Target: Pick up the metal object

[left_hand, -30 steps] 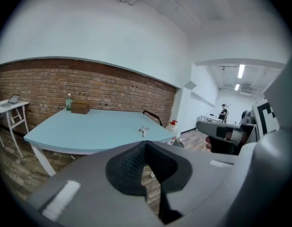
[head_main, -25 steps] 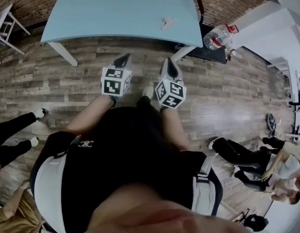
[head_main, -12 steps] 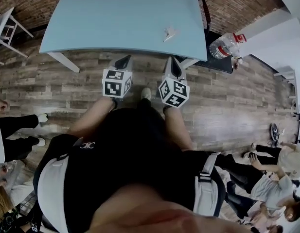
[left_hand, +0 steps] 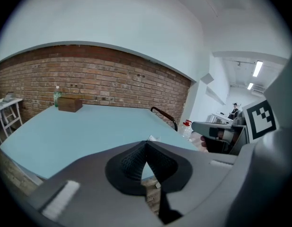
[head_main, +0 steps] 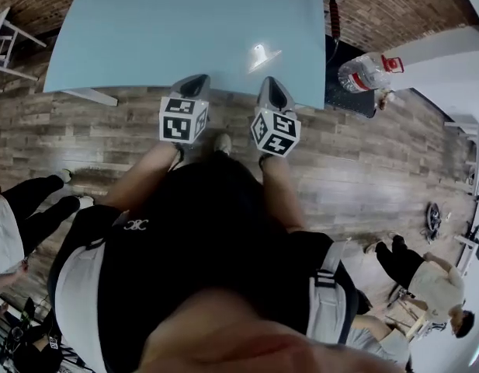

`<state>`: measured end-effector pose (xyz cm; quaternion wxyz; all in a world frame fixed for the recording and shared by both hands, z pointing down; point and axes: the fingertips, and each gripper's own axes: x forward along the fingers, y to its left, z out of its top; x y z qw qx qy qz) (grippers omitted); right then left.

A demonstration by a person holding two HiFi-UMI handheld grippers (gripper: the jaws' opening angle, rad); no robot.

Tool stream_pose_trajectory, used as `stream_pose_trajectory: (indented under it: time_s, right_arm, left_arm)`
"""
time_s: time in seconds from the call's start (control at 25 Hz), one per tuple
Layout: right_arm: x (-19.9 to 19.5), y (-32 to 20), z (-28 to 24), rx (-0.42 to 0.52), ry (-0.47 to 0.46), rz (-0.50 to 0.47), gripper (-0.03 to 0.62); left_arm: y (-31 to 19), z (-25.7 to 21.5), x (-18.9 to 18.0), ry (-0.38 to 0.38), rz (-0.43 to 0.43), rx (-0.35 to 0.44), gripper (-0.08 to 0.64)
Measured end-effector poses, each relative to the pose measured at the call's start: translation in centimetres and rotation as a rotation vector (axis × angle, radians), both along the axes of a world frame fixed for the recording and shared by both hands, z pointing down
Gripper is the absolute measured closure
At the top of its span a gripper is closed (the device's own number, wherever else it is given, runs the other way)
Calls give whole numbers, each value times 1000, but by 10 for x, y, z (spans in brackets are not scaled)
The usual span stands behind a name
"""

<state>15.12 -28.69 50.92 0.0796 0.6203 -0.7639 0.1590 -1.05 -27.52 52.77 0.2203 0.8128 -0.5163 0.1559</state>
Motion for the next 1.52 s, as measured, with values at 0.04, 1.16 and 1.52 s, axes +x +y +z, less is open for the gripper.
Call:
stream_pose_trajectory:
  time_s: [0.04,1.16,1.52]
  right_arm:
    - [5,-8,6,-15,4,-10,577]
    - [-10,-154,212,-581,413,-580,222]
    - [-6,-162,225,-670,522,-548,290]
  left_arm:
    - [-7,2,6,-5,-4,-9,560]
    - [-82,25,12,-83,-105,-109,560]
    - [-88,27,1,-76,-91,-121,560]
